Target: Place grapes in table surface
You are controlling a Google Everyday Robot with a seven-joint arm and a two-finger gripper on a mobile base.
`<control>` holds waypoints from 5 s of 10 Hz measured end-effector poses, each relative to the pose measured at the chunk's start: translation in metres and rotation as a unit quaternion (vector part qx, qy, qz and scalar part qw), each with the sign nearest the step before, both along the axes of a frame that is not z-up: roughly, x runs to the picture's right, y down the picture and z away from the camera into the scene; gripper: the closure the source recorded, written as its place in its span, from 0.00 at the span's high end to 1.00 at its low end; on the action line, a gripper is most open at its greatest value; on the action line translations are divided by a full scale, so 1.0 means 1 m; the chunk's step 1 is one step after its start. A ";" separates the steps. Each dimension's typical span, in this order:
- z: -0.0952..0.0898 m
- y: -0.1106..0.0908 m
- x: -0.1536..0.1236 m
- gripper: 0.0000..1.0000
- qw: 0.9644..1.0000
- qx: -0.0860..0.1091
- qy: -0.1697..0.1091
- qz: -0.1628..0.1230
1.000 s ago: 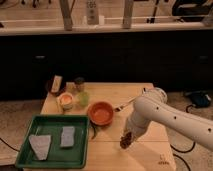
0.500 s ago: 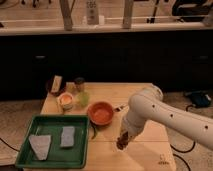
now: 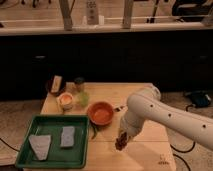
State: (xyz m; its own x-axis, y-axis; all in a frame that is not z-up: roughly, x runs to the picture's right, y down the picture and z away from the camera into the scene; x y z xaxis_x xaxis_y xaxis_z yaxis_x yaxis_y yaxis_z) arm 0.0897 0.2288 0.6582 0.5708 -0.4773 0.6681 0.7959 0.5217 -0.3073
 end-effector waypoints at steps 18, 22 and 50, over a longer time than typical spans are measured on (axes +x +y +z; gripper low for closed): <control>0.083 0.064 -0.013 0.19 1.000 -0.020 -0.009 -0.006; 0.084 0.063 -0.013 0.61 1.000 -0.021 -0.003 -0.007; 0.078 0.052 -0.015 0.80 0.999 -0.023 -0.039 -0.007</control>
State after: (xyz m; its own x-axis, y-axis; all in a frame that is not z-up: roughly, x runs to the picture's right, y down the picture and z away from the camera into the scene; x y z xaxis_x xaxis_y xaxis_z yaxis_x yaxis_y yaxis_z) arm 0.0743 0.2807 0.7366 0.5092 -0.4533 0.7316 0.8256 0.4973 -0.2665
